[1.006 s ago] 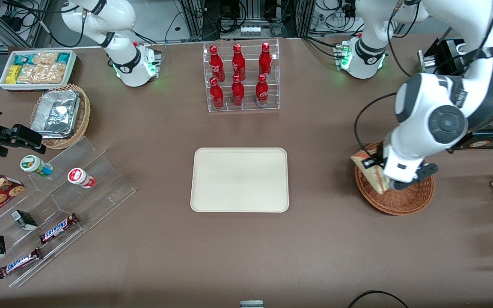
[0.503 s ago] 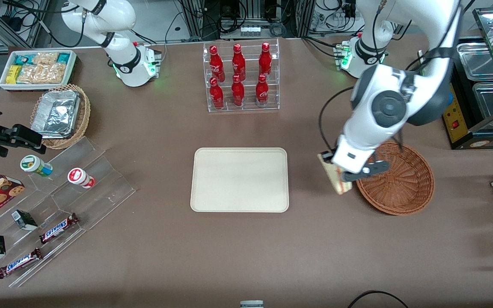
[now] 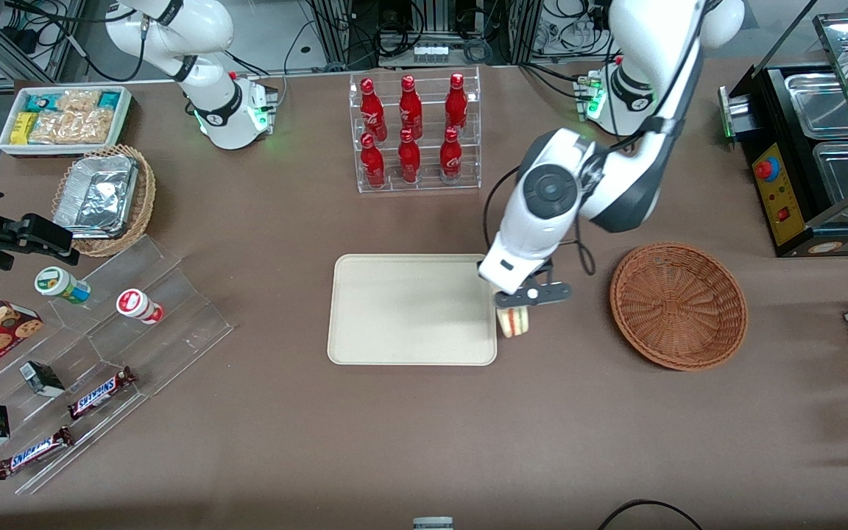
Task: Place sandwich from basket to tray
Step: 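Carry the sandwich with the left gripper over to the cream tray, then lower the sandwich onto the tray and open the left gripper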
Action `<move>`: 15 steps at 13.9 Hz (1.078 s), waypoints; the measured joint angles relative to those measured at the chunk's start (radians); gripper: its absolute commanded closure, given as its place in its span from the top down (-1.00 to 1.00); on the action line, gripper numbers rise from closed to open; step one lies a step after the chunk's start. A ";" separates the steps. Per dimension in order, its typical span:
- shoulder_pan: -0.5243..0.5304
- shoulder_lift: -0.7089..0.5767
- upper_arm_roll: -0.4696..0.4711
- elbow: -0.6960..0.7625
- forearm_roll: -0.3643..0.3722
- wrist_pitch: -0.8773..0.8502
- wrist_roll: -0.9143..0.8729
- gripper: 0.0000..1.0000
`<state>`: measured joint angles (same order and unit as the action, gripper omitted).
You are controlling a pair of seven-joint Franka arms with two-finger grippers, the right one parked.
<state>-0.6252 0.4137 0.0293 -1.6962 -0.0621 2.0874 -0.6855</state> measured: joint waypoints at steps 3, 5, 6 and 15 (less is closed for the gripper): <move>-0.017 0.057 0.000 0.038 0.000 0.000 -0.003 -0.51; -0.034 0.083 0.000 0.047 0.000 0.009 -0.009 -0.51; -0.042 0.096 0.000 0.052 0.000 0.022 -0.012 -0.51; -0.110 0.194 0.000 0.062 0.001 0.152 -0.051 -0.52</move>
<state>-0.7352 0.6074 0.0297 -1.6339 -0.0614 2.2395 -0.7361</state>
